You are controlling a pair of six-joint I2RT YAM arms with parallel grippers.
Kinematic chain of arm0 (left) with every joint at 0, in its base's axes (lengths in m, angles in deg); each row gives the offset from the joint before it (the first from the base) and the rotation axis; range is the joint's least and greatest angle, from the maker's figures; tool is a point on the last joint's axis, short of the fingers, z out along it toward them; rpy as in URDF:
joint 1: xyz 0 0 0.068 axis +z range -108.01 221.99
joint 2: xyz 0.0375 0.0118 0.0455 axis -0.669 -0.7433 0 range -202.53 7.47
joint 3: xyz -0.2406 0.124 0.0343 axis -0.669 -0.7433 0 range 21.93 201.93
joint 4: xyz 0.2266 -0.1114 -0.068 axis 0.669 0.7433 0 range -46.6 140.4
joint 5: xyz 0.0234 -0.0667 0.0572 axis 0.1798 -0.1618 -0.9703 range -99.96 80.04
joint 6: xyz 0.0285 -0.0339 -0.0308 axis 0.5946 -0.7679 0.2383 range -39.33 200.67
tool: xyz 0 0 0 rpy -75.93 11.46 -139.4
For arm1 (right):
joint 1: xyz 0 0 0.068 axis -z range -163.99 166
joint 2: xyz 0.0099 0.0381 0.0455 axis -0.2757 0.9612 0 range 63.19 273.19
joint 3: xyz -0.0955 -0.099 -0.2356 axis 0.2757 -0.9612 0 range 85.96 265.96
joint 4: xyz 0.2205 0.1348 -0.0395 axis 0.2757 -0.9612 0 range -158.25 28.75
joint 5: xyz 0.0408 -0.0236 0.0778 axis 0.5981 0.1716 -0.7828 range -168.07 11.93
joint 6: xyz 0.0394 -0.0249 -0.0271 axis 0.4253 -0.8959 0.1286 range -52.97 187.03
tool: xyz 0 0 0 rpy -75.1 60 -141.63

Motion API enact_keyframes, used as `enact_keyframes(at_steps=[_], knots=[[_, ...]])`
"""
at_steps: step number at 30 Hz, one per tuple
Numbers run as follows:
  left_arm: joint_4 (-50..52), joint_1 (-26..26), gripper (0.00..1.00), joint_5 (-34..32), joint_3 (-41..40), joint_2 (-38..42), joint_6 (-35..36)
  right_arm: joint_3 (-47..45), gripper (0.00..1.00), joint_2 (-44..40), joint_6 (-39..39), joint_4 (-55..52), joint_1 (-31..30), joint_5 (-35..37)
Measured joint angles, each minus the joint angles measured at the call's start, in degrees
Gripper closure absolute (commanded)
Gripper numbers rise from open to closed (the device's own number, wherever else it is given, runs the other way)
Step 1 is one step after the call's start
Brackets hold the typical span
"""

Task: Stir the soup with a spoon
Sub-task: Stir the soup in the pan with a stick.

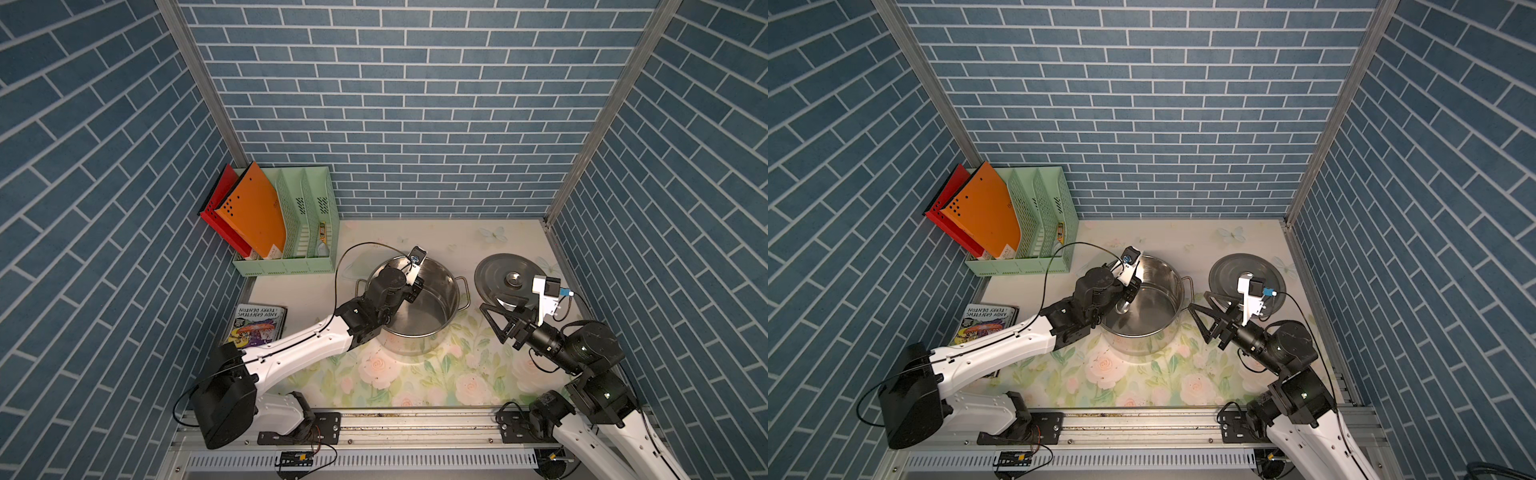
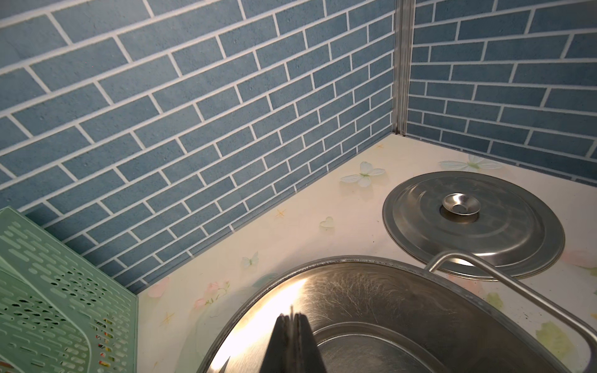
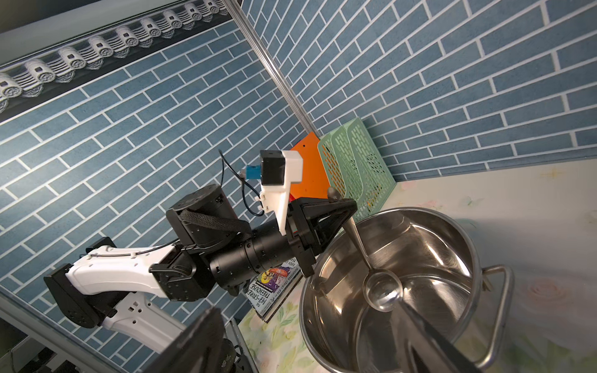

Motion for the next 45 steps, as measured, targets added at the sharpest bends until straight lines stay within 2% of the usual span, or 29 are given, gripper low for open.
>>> enact_keyframes(at_steps=[6, 12, 25, 30, 37, 45], knots=[[-3.0, 0.0, 1.0, 2.8, 1.2, -4.4, -0.5, 0.0, 0.15, -1.5, 0.0, -1.1, 0.0, 0.0], [-5.4, 0.0, 1.0, 7.6, 2.9, -4.6, -2.3, 0.0, 0.15, -2.4, 0.0, -1.8, 0.0, 0.0], [-5.3, 0.0, 1.0, 22.6, 0.6, 1.7, -6.9, -0.1, 0.16, -2.1, 0.0, -1.8, 0.0, 0.0], [-4.0, 0.0, 1.0, 26.1, -0.9, 4.5, -7.8, -0.1, 0.16, -1.8, 0.0, -1.6, 0.0, -0.2], [0.0, 0.0, 1.0, 24.3, -5.4, 9.7, -7.9, -0.1, 0.17, -2.0, 0.0, -1.5, 0.0, -0.2], [5.6, 0.1, 1.0, 13.9, -6.4, 13.1, -6.6, -0.4, 0.17, -2.3, 0.0, -1.5, 0.0, -0.1]])
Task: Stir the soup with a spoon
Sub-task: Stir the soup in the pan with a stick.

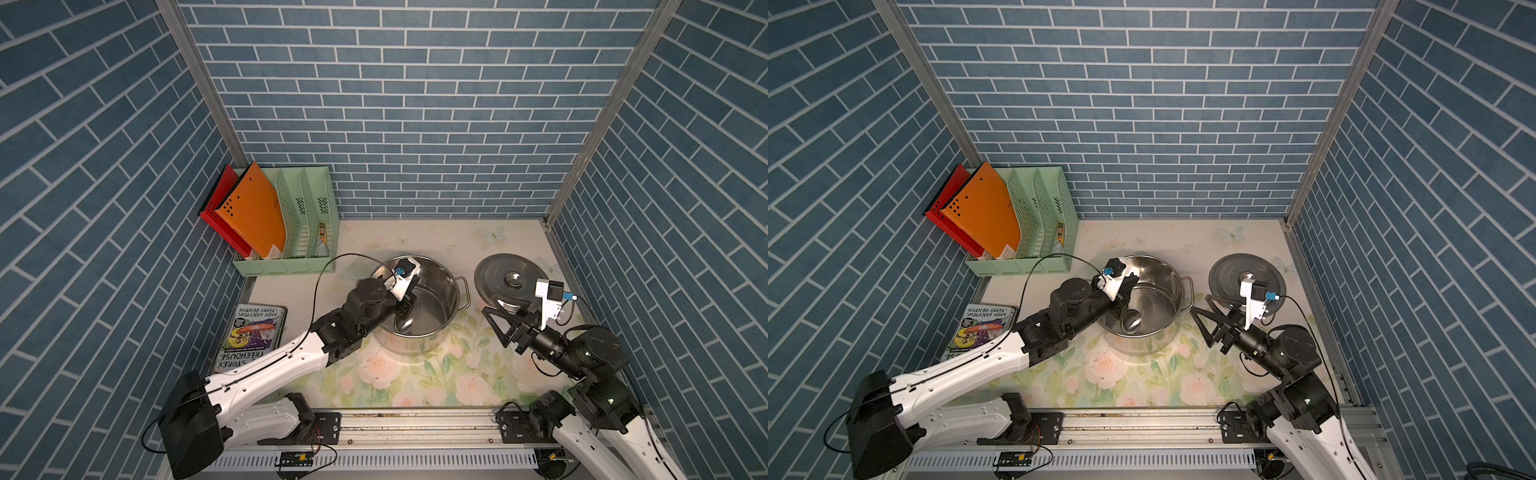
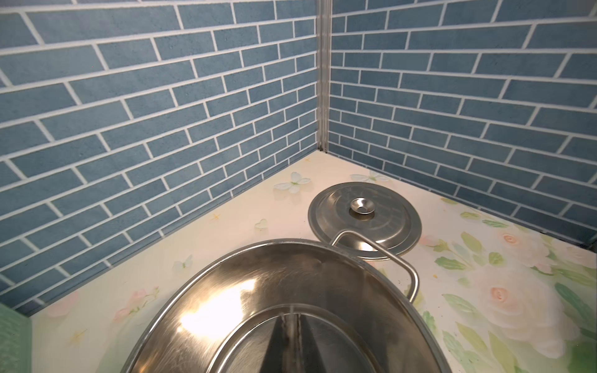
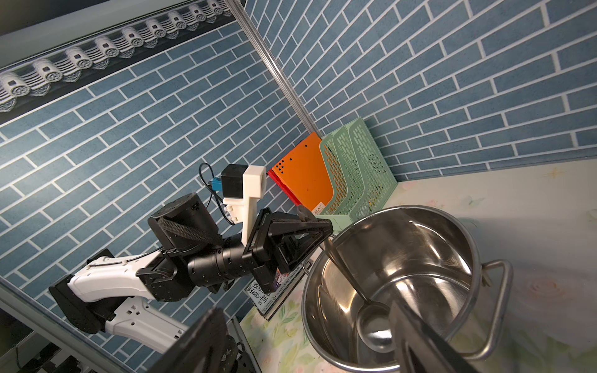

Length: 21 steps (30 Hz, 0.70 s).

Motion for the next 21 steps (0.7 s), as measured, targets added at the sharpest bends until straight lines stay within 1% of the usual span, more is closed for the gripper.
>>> enact_keyframes(at_steps=[3, 6, 9, 15, 21], knots=[[1.8, 0.8, 1.0, -4.2, 0.0, -0.1, 0.3, 0.0, 0.17, -0.2, 0.0, 0.0, 0.0, 0.0], [2.2, 2.7, 1.0, -8.0, 0.4, -0.7, 0.3, -0.1, 0.17, -0.6, 0.0, 0.0, 0.0, 0.0], [1.6, 4.0, 1.0, -9.5, 1.9, -2.9, 0.4, -0.2, 0.17, -1.1, 0.0, 0.0, 0.0, 0.0], [-2.5, 4.4, 1.0, -8.6, 6.7, -11.1, 0.6, -0.3, 0.17, -2.8, 0.1, -0.8, 0.0, 0.2], [-6.7, 4.4, 1.0, -5.3, 11.9, -19.6, 0.7, -0.3, 0.17, -4.8, 0.1, -2.2, 0.0, 0.4]])
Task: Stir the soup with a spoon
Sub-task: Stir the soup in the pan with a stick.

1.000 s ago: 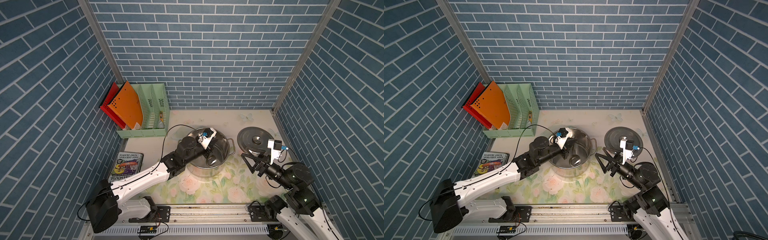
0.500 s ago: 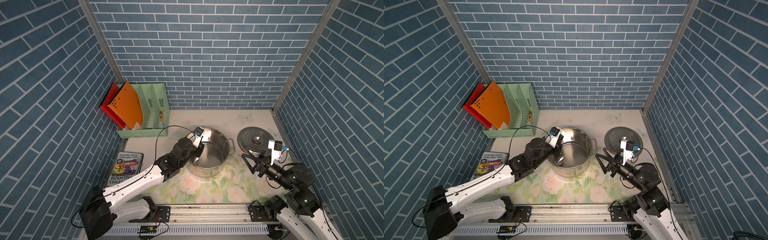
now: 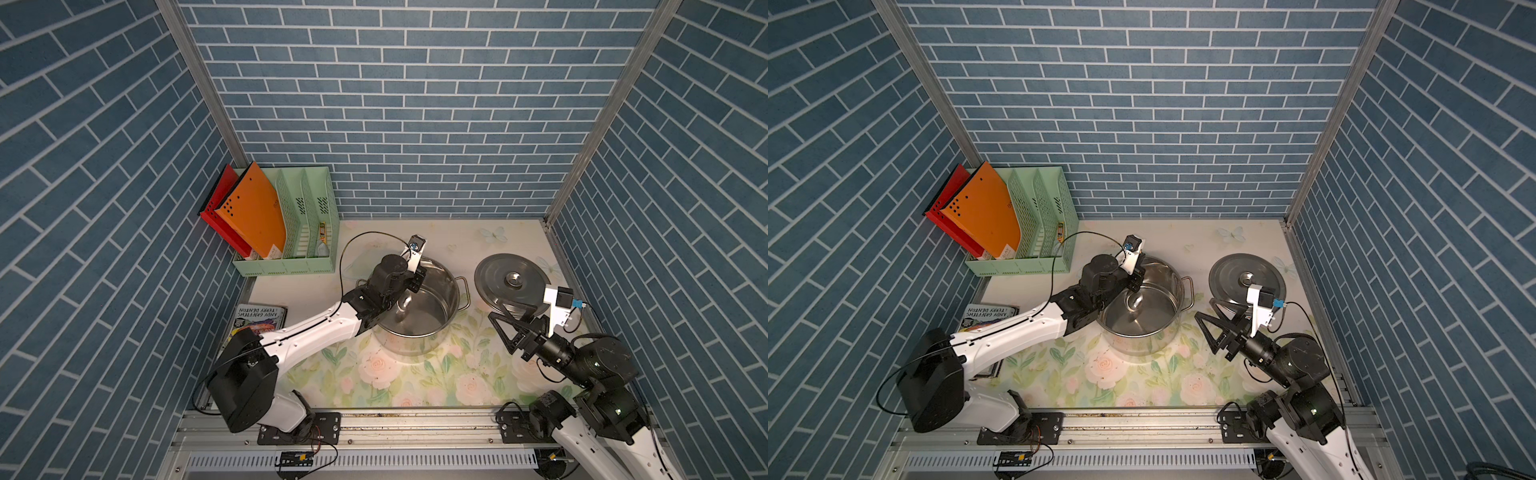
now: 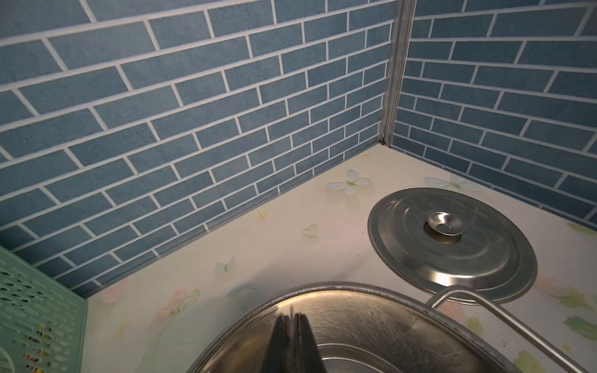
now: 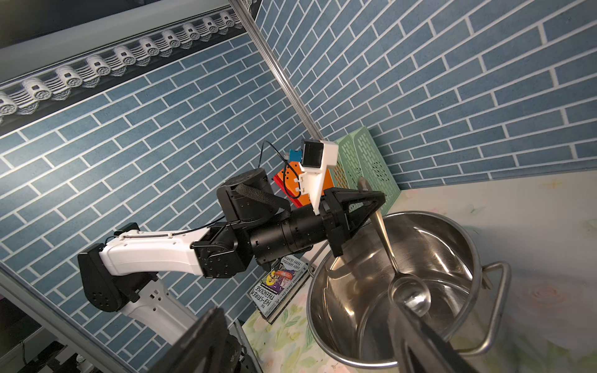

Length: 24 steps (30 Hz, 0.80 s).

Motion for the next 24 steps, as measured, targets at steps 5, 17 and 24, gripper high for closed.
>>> enact_keyframes(at_steps=[5, 17, 24], knots=[[-3.1, -0.3, 1.0, 4.0, 3.8, -4.7, -0.3, 0.0, 0.17, -1.2, 0.0, -1.6, 0.0, 0.3], [-5.9, -7.7, 1.0, 12.0, 1.3, -3.3, -1.6, 0.0, 0.17, -0.4, 0.0, -1.6, 0.0, 0.6], [-5.6, -9.0, 1.0, 13.1, -5.5, 4.6, -3.0, -0.4, 0.17, 1.1, 0.1, -0.6, 0.0, 0.3]])
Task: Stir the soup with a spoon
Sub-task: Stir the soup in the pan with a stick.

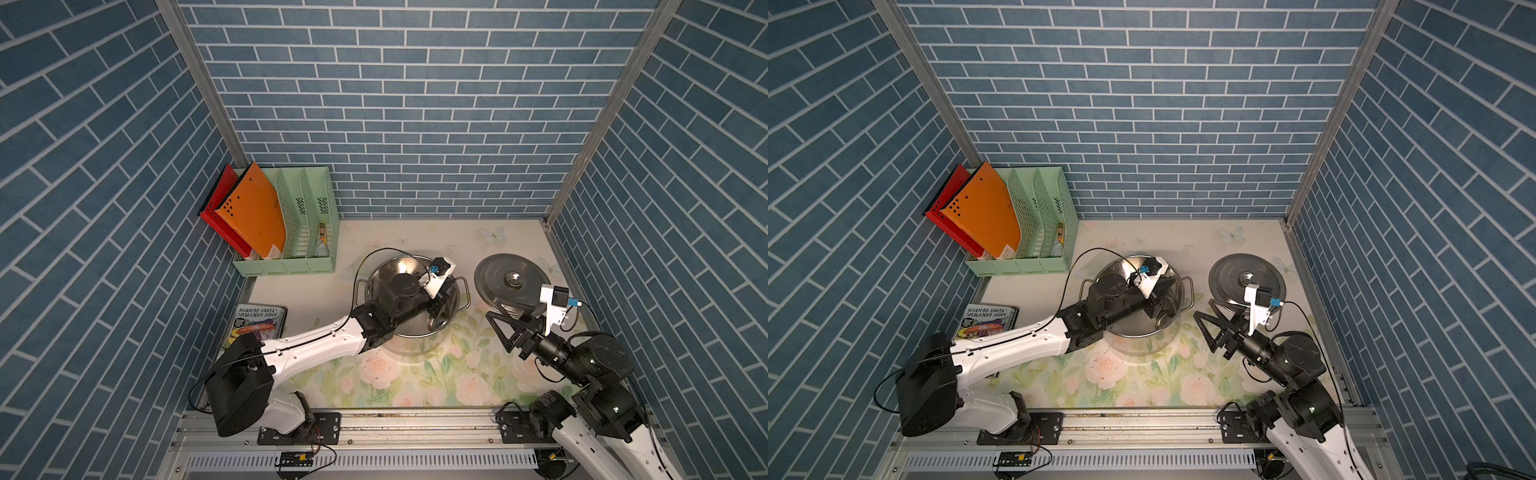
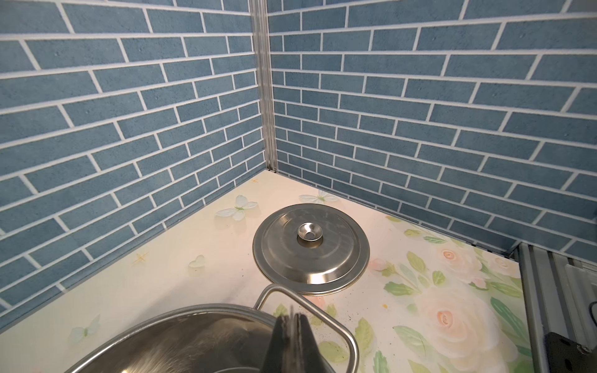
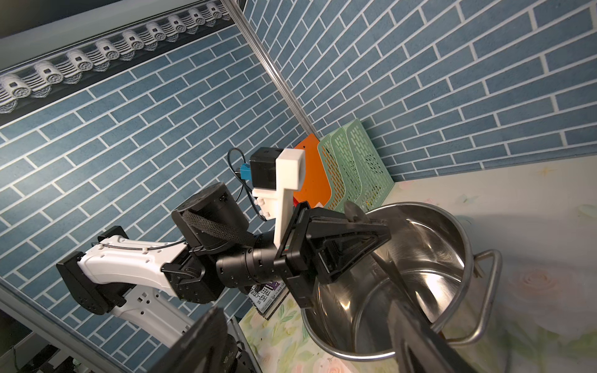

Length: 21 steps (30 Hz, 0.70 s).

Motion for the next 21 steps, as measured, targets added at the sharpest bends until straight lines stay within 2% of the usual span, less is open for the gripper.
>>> enact_keyframes(at_steps=[6, 10, 16, 21], knots=[[4.0, 0.0, 1.0, -1.6, -5.6, 9.3, -0.9, -0.3, 0.17, 0.3, 0.0, 1.0, 0.0, -0.2], [9.2, 0.0, 1.0, -5.8, -7.4, 14.8, -0.6, -0.5, 0.17, 0.6, 0.1, 1.7, 0.0, -0.2], [16.7, 1.2, 1.0, -15.0, -7.4, 16.0, 0.2, -0.8, 0.17, 1.0, 0.1, 2.7, 0.0, -0.4], [18.6, 5.5, 1.0, -19.4, -7.3, 15.3, 0.5, -0.8, 0.17, 0.8, 0.1, 2.5, 0.0, -0.4]])
